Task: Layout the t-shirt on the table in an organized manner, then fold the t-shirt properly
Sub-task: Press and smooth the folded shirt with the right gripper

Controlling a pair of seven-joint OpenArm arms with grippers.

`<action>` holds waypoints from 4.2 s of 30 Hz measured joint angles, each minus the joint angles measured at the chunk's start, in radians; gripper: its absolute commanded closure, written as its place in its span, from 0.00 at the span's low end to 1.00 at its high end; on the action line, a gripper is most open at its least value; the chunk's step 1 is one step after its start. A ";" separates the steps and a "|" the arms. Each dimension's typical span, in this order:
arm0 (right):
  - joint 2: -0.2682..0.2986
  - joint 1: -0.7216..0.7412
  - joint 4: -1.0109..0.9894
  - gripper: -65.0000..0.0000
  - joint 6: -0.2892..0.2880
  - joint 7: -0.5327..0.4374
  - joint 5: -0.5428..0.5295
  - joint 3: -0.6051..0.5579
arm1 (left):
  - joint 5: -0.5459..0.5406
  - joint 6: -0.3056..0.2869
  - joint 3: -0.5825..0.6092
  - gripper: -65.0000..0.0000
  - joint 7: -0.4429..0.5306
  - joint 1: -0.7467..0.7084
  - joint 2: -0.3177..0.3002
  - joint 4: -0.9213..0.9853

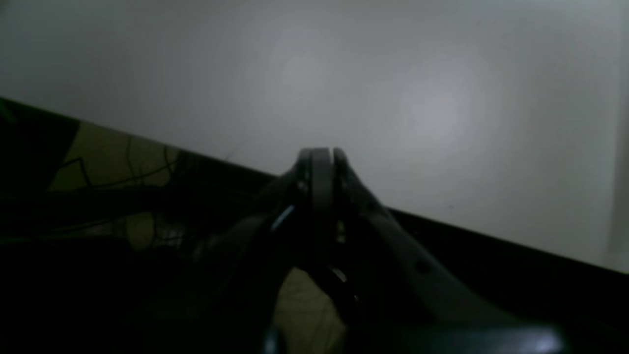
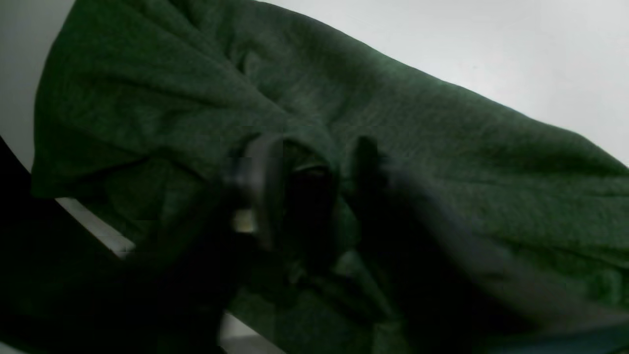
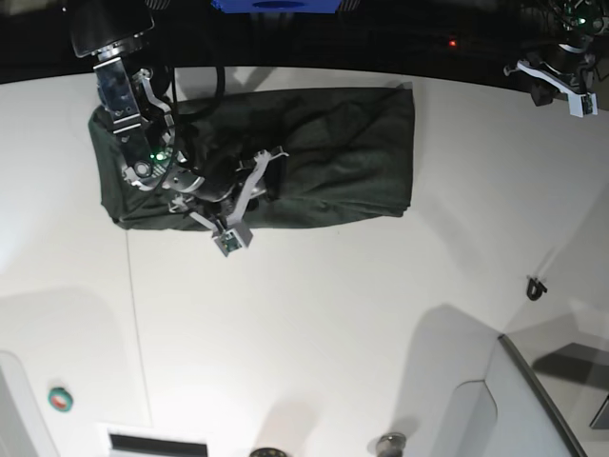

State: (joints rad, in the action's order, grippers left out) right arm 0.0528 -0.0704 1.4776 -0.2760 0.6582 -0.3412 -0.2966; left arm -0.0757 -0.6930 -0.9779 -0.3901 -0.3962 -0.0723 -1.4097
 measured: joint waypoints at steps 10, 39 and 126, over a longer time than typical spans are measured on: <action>0.000 0.065 -0.003 1.00 0.000 0.088 0.001 0.003 | 0.000 0.000 0.000 1.00 -0.003 0.000 0.000 0.000; 0.023 -0.179 0.177 0.42 0.000 0.144 -0.001 -0.090 | 0.001 0.000 0.002 1.00 -0.003 0.005 -0.001 0.000; 0.072 -0.105 0.375 0.51 0.000 0.306 0.000 -0.034 | 0.000 0.000 0.002 1.00 0.002 0.031 -0.038 0.103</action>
State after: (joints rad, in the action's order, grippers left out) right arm 0.1253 -0.1753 1.8523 -0.2764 0.9646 -0.3412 -0.3305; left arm -0.0757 -0.6926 -0.9760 -0.3882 -0.3653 -0.1101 -1.3067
